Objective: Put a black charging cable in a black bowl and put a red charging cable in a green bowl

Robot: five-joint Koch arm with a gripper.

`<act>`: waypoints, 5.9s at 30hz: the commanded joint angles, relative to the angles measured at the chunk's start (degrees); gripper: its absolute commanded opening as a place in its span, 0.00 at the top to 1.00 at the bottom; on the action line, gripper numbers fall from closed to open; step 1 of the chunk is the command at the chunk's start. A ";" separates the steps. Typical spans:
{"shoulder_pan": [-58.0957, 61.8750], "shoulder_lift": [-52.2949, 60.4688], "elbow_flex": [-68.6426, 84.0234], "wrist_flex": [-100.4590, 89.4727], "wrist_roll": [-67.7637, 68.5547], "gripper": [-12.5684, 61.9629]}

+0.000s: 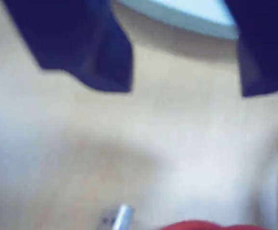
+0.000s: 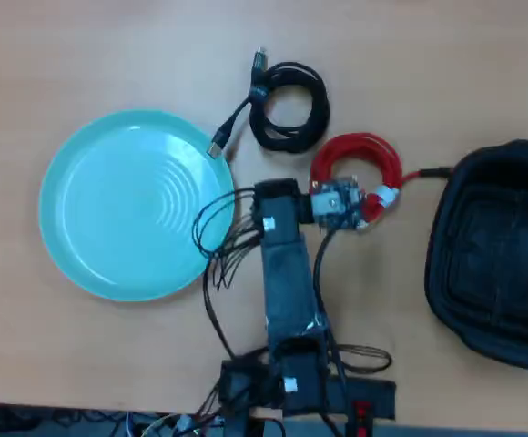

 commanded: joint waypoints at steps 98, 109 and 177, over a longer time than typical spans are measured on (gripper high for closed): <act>0.18 -51.42 -47.55 14.33 0.18 0.91; -0.18 -38.50 -54.93 16.88 0.62 0.91; 74.62 -10.99 -81.74 29.27 -13.45 0.90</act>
